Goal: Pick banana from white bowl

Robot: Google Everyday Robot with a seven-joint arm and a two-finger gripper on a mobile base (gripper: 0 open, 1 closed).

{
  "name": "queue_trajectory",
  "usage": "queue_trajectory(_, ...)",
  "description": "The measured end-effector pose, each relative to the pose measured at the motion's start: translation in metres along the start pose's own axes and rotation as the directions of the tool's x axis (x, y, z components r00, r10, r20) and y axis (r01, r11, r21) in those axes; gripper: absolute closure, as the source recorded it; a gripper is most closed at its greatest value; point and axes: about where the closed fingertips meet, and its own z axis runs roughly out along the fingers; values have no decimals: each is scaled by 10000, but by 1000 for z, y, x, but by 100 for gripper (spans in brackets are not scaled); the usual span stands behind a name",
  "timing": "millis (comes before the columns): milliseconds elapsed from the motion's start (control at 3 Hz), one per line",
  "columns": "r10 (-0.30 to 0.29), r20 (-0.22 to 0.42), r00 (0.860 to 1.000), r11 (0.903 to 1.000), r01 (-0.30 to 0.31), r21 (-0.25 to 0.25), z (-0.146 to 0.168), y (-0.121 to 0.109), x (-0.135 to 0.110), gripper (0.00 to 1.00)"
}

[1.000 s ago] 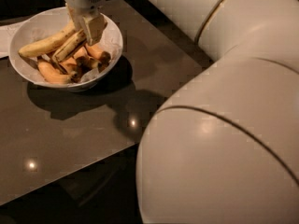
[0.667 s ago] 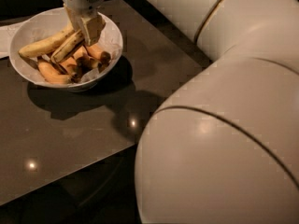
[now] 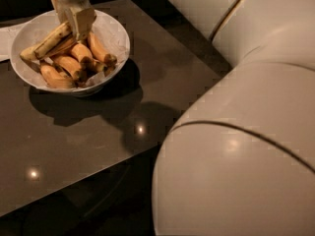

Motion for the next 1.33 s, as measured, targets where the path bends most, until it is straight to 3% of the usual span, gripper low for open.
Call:
queue_trajectory(667, -635, 790, 9949, 9975, 608, 357, -21, -9, -49, 100)
queue_trajectory(1000, -644, 766, 9950, 9971, 611, 448, -19, -8, -48, 100)
queue_trajectory(1333, -905, 1131, 9895, 9940, 827, 720, -11, 10, -71, 100)
